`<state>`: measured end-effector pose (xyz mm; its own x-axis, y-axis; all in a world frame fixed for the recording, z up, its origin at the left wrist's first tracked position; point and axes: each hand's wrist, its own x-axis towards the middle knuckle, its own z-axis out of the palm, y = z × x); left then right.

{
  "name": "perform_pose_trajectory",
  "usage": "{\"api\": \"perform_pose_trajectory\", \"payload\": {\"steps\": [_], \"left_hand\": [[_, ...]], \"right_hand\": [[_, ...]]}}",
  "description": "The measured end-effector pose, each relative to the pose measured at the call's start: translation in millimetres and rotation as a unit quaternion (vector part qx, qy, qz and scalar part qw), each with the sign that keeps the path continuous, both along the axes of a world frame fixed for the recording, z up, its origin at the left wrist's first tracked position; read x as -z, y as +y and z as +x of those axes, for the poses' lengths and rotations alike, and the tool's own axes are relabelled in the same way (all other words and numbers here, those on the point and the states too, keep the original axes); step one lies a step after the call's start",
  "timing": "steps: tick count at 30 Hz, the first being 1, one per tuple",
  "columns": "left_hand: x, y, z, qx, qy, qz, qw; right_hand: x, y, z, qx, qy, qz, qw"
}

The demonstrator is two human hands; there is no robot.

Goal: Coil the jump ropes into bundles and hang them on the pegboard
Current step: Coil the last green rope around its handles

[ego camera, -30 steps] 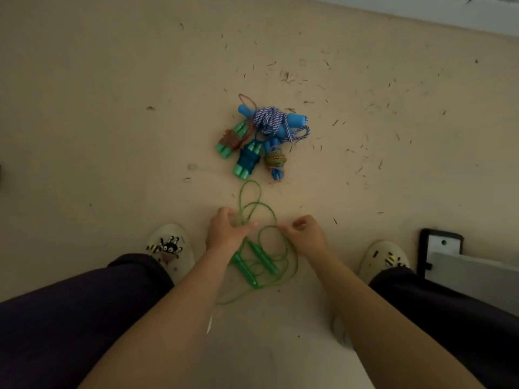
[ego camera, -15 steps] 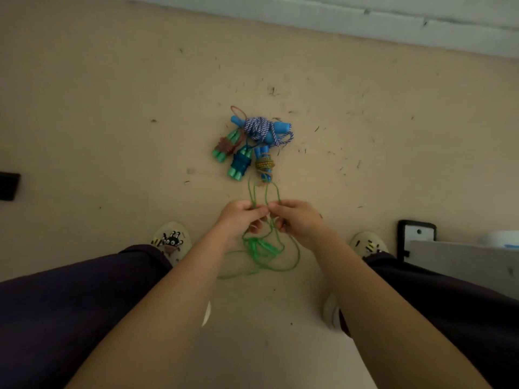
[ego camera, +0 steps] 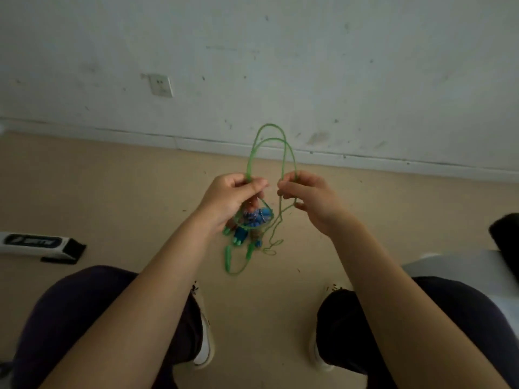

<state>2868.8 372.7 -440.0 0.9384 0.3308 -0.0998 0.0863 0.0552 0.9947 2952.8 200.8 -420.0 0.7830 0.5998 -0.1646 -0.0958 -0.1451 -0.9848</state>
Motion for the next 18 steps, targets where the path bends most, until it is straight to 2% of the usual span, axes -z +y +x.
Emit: {"api": "perform_pose_trajectory", "payload": {"steps": [3,6,13,15,18], "left_hand": [[-34.6,8.5,-20.5,-0.012,-0.032,0.043,0.998],[-47.7,18.2,-32.9,-0.043,-0.042,0.105,0.993],[-20.2,30.7,-43.9,-0.049,-0.018,0.073,0.996],[-7.2,29.3,-45.3,-0.058,0.003,0.075,0.996],[-1.1,23.8,-40.6,-0.061,0.034,0.108,0.992]], "right_hand": [[-31.3,-16.7,-4.9,0.016,-0.075,0.009,0.997],[-44.5,-30.5,-0.9,0.030,-0.085,0.038,0.995],[-24.2,-51.5,14.0,0.114,-0.060,0.046,0.991],[-12.3,-58.3,13.9,0.097,-0.046,0.017,0.994],[-3.6,-58.9,5.6,0.021,-0.041,-0.055,0.997]]}}
